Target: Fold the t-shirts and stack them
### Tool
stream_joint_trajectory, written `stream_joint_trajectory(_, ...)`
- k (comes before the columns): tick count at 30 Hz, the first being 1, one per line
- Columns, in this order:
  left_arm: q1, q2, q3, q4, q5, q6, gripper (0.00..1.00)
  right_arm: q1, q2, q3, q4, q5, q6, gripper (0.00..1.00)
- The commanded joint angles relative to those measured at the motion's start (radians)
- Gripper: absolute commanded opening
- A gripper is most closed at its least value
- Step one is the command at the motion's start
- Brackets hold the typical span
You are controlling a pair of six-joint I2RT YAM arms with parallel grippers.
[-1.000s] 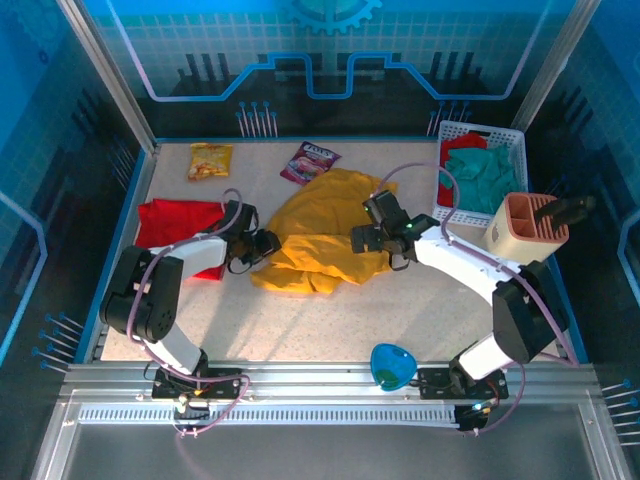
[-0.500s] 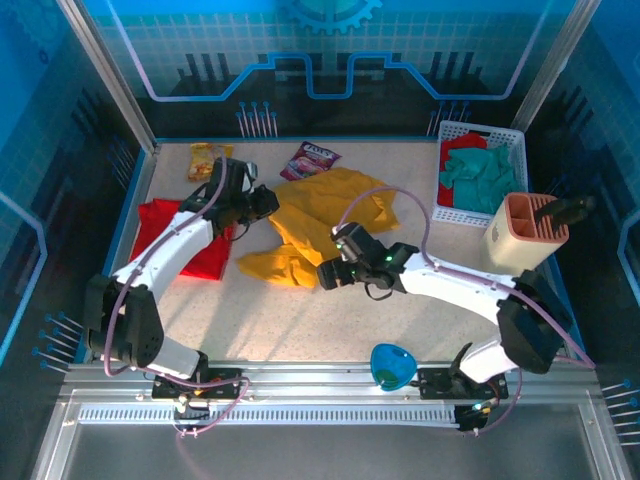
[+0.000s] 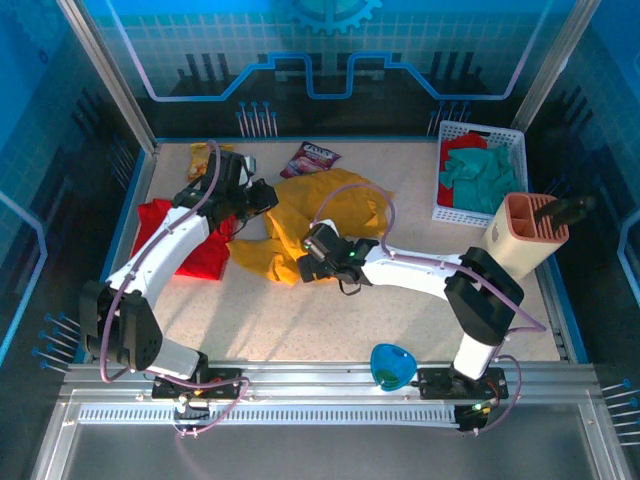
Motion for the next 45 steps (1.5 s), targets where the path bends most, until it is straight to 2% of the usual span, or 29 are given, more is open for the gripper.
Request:
stream_joint_trajectory(1, -0.006, -0.038, 0.043, -0.014, 0.034, -0.005, 0.15, 0.020, 0.053, 0.058, 0.034, 0.005, -0.004, 0.95)
stream_joint_trajectory(3, -0.006, -0.036, 0.049, -0.005, 0.046, -0.011, 0.15, 0.009, 0.093, 0.084, 0.007, 0.011, 0.000, 0.90)
stream_joint_trajectory(4, -0.006, -0.034, 0.056, -0.004, 0.050, -0.011, 0.15, 0.001, 0.105, 0.090, 0.005, 0.013, -0.006, 0.83)
stream_joint_trajectory(7, -0.006, -0.022, 0.086, -0.019, 0.054, 0.003, 0.15, -0.043, 0.100, 0.082, -0.032, 0.051, 0.020, 0.53)
stream_joint_trajectory(11, -0.006, 0.009, 0.149, -0.038, 0.081, 0.023, 0.14, -0.139, -0.010, 0.027, -0.040, 0.048, -0.009, 0.14)
stream_joint_trajectory(13, -0.006, 0.037, 0.186, -0.036, 0.107, 0.024, 0.14, -0.188, -0.079, 0.034, -0.087, 0.076, -0.044, 0.01)
stream_joint_trajectory(19, -0.044, 0.176, 0.412, -0.041, 0.174, 0.014, 0.13, -0.309, -0.253, 0.183, -0.226, 0.189, -0.172, 0.00)
stream_joint_trajectory(22, -0.089, 0.256, 0.580, -0.065, 0.174, 0.033, 0.13, -0.346, -0.320, 0.280, -0.240, 0.258, -0.234, 0.00)
stream_joint_trajectory(27, -0.125, 0.391, 0.892, -0.160, 0.169, 0.061, 0.15, -0.419, -0.371, 0.404, -0.266, 0.281, -0.289, 0.00)
stream_joint_trajectory(29, -0.132, 0.408, 0.950, -0.166, 0.166, 0.078, 0.16, -0.431, -0.391, 0.420, -0.265, 0.314, -0.314, 0.00)
stream_joint_trajectory(32, -0.133, 0.398, 0.953, -0.145, 0.164, 0.102, 0.18, -0.442, -0.435, 0.414, -0.252, 0.298, -0.340, 0.00)
stream_joint_trajectory(34, -0.133, 0.378, 0.925, -0.137, 0.152, 0.135, 0.18, -0.442, -0.464, 0.403, -0.247, 0.252, -0.353, 0.00)
stream_joint_trajectory(38, -0.127, 0.319, 0.811, -0.107, 0.102, 0.194, 0.20, -0.423, -0.525, 0.357, -0.225, 0.057, -0.394, 0.00)
stream_joint_trajectory(40, -0.119, 0.299, 0.768, -0.108, 0.085, 0.217, 0.22, -0.395, -0.536, 0.344, -0.224, 0.010, -0.417, 0.00)
stream_joint_trajectory(42, -0.101, 0.282, 0.723, -0.116, 0.078, 0.233, 0.26, -0.378, -0.532, 0.348, -0.251, -0.064, -0.426, 0.00)
stream_joint_trajectory(45, -0.062, 0.257, 0.642, -0.123, 0.077, 0.243, 0.33, -0.354, -0.504, 0.356, -0.305, -0.249, -0.426, 0.00)
